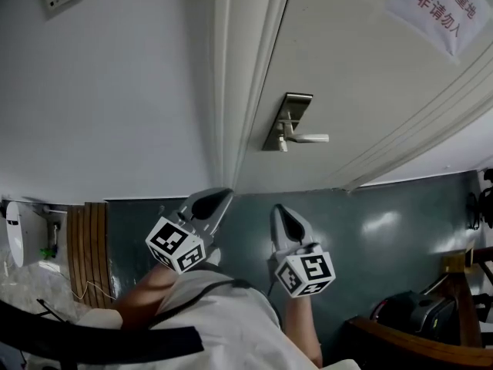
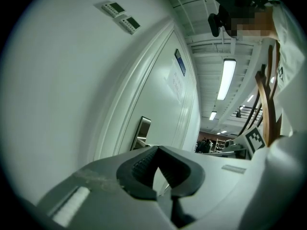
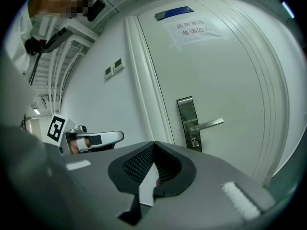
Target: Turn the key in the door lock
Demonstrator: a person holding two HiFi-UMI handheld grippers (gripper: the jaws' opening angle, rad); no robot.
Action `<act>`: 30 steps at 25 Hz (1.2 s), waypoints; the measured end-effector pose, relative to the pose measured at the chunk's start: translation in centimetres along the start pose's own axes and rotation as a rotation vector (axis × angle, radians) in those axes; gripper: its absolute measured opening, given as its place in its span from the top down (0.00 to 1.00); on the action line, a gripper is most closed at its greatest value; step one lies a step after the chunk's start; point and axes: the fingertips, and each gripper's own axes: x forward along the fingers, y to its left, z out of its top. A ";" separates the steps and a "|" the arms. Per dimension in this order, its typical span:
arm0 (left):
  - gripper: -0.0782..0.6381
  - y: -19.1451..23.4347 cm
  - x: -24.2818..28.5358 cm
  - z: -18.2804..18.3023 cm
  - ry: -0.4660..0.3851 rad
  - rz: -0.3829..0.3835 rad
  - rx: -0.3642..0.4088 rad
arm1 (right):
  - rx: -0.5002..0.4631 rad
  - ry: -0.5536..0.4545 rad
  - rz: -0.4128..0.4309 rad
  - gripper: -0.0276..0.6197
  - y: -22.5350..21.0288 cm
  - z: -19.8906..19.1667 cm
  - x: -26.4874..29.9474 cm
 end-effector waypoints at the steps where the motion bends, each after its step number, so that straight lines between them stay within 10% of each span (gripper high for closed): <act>1: 0.89 0.5 0.2 0.1 0.002 -0.008 -0.001 | -0.002 0.003 -0.006 0.95 0.0 0.0 0.6; 15: 0.89 6.2 1.4 -0.4 0.034 -0.094 -0.039 | 0.001 0.048 -0.121 0.95 -1.0 -0.7 5.8; 30: 0.89 7.9 3.2 0.9 -0.006 0.047 -0.013 | 0.010 0.047 -0.119 0.95 -8.3 -1.2 10.1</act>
